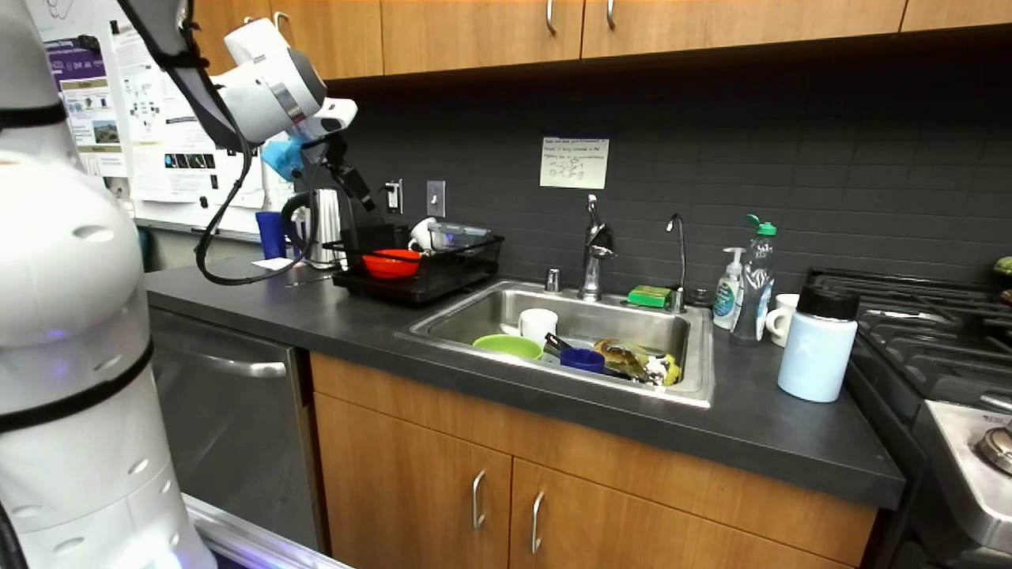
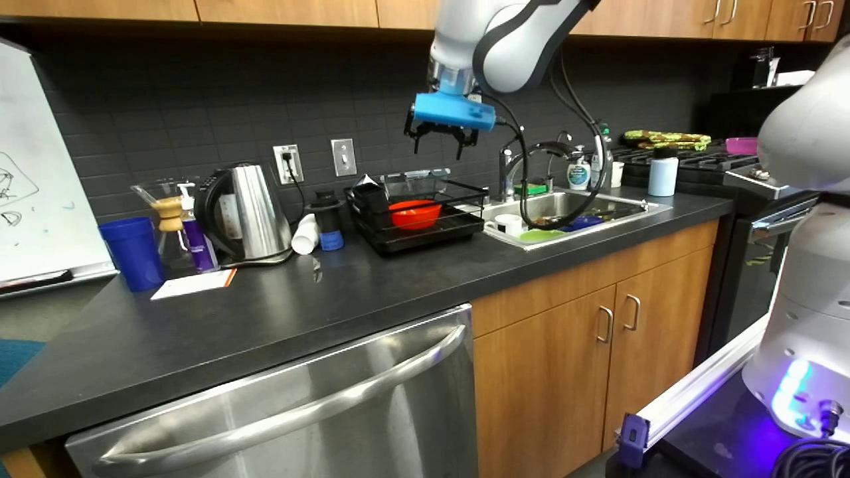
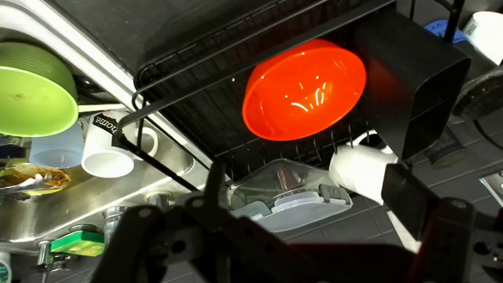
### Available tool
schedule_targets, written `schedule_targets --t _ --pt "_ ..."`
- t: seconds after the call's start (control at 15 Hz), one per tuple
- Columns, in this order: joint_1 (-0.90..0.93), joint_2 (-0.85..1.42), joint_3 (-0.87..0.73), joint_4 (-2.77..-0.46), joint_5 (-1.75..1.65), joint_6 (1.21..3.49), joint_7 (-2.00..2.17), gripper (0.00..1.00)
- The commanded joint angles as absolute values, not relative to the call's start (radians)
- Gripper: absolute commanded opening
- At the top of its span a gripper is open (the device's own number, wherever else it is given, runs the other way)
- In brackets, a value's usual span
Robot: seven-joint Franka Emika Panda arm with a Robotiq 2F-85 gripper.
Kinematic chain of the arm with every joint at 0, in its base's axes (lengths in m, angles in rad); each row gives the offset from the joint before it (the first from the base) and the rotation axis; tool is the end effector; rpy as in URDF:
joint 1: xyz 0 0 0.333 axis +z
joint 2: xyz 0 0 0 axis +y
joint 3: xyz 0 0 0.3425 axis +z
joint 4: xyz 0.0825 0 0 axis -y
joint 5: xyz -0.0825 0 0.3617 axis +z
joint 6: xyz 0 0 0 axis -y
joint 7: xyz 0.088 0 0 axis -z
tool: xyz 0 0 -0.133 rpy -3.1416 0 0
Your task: Put the orange bowl in the black drying rack on the right, remove the orange bowl from the drying rack and put it on the counter again
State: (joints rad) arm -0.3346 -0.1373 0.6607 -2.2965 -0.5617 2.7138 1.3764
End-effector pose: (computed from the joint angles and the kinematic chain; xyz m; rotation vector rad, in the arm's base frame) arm 0.4935 0.1901 0.4649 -2.7830 0.8261 -0.9836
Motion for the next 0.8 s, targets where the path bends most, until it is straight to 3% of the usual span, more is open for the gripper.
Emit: schedule_targets --t 0.0,0.73 --pt "-0.347 -0.037 0.686 -2.239 -0.641 2.667 1.4 1.0" --pt "-0.337 0.133 0.652 -2.156 -0.683 2.711 1.113 1.0"
